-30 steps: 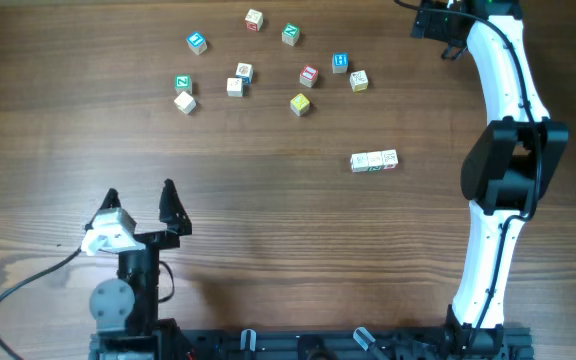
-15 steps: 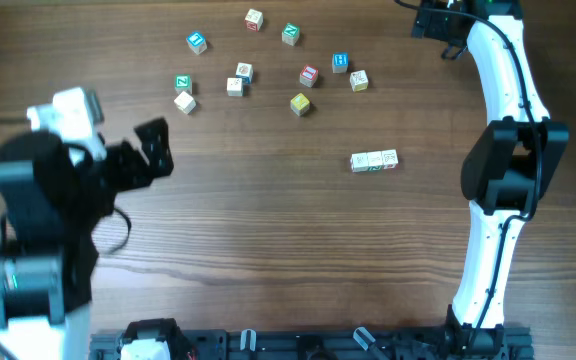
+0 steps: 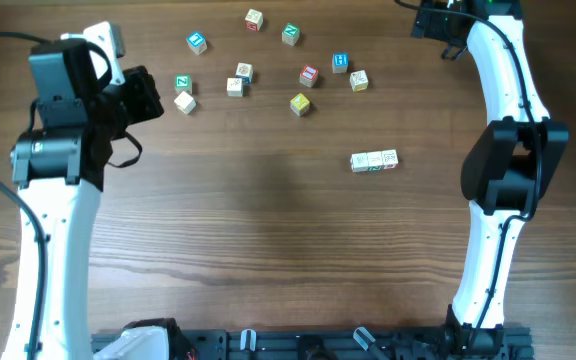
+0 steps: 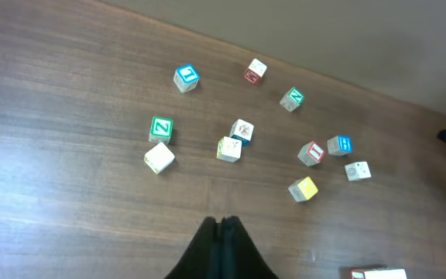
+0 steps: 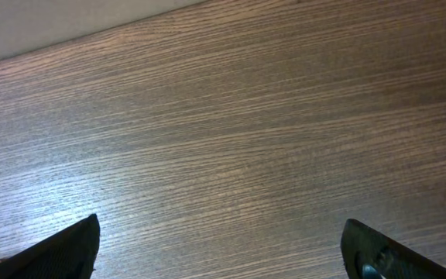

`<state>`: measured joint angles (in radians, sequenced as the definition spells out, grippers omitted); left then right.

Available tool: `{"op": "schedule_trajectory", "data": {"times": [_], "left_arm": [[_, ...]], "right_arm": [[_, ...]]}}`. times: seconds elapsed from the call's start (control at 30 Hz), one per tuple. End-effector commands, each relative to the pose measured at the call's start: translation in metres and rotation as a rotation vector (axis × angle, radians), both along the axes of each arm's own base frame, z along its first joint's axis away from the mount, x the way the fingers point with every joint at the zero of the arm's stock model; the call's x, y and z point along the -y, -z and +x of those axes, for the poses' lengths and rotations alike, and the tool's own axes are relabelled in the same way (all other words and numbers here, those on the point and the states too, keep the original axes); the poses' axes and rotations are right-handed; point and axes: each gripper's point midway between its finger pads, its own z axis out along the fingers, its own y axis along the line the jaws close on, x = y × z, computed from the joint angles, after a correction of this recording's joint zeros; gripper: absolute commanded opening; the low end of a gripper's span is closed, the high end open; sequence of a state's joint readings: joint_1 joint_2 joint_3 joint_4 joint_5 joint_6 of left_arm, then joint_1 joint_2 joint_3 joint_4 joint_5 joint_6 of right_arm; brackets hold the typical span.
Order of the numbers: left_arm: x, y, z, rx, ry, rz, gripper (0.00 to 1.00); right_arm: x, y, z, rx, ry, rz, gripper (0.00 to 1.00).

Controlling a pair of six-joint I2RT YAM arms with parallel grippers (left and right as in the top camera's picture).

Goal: Form a horizontal line
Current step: 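Raise the left arm and reach toward the block cluster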

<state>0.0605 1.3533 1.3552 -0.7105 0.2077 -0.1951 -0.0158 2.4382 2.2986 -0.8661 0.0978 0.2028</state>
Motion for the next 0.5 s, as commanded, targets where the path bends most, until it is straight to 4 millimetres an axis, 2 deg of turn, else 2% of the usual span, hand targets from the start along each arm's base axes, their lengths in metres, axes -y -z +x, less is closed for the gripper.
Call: {"op": "schedule_trajectory", "data": {"times": [0.0,0.07,0.17,0.23,0.4,0.47], "left_arm": [[0.002,0.005,0.020,0.010,-0.006,-0.029,0.04],[0.002,0.016,0.030,-0.009,-0.018,-0.044,0.04],[0.001,0.048,0.050,-0.064,-0.021,-0.050,0.04],[0.000,0.061,0.061,-0.071,-0.024,-0.048,0.04],[-0.003,0.099,0.103,-0.046,-0.023,-0.047,0.04],[-0.003,0.122,0.119,-0.045,-0.023,-0.046,0.04]], "right_arm": [[-0.003,-0.005,0.001,0.010,-0.017,-0.006,1.00],[-0.003,-0.005,0.001,0.010,-0.017,-0.006,1.00],[-0.003,-0.005,0.001,0.010,-0.017,-0.006,1.00],[-0.003,-0.005,0.001,0.010,-0.017,-0.006,1.00],[-0.003,-0.005,0.001,0.010,-0.017,-0.006,1.00],[-0.003,-0.005,0.001,0.010,-0.017,-0.006,1.00]]}}
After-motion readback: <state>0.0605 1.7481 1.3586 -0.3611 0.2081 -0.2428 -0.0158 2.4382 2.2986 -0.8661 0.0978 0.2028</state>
